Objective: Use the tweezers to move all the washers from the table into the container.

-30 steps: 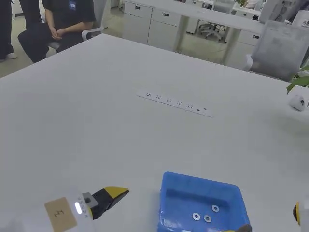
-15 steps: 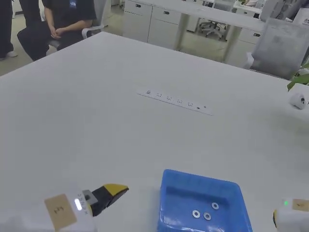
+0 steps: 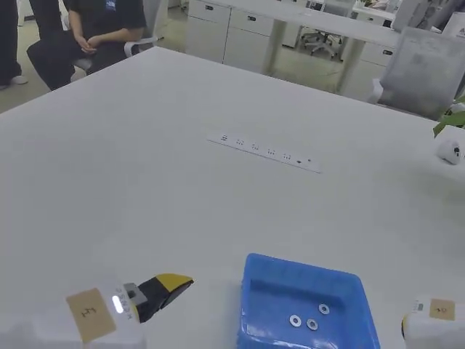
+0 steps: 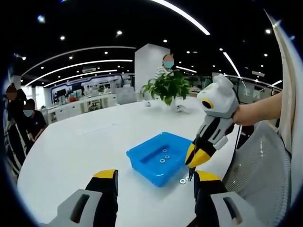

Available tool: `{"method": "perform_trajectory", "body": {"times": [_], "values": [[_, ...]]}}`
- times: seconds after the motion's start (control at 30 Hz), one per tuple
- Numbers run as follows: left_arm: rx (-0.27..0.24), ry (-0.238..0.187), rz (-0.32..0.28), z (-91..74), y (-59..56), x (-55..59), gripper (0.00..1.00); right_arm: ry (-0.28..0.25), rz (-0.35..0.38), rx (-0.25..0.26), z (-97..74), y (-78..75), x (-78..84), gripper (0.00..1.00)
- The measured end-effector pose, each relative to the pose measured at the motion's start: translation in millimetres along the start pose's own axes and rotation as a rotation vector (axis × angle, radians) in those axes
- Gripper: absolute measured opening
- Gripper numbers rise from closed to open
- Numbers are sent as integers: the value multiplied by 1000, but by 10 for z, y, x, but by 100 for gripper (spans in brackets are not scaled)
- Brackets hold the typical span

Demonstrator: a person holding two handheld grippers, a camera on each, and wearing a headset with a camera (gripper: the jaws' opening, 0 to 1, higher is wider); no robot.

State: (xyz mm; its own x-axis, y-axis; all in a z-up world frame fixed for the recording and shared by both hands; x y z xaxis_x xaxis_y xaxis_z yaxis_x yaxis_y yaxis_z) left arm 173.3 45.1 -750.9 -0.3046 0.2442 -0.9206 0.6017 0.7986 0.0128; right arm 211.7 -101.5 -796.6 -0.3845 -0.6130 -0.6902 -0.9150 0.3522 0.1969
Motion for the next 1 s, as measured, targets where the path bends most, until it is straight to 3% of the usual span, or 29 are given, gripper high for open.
{"method": "perform_trajectory", "body": {"times": [0.2,0.37,0.47,0.6,0.7,0.77,0.9,1.0], "values": [[2,-2,1,-1,3,3,65,6,-49,1,22,90,10,4],[-4,-3,-3,-7,12,1,65,-12,-159,11,56,213,38,4],[-2,-3,0,-4,8,1,65,-12,-185,47,36,177,59,3],[3,-3,3,0,1,1,65,-31,-165,61,25,142,61,2],[5,-6,3,0,1,-1,65,-88,-58,95,18,105,63,2],[2,-5,0,-2,6,1,65,-127,69,120,4,58,71,2],[3,-7,-3,-8,10,4,65,-234,327,102,-69,-37,76,3],[8,-7,0,-8,5,5,65,-304,405,66,-160,-59,31,3]]}}
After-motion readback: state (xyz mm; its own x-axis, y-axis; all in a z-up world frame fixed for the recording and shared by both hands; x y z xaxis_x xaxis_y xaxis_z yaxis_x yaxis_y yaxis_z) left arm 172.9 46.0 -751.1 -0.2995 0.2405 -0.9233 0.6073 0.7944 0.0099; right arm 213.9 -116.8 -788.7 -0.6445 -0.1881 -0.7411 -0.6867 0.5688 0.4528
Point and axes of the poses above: the centre of the closed fingertips' face, and the gripper's own axes: z roughly forward along the fingers, y roughly to its left, x roughly out of its underside, the point moved 5 cm from there along -z, roughly backward along the fingers
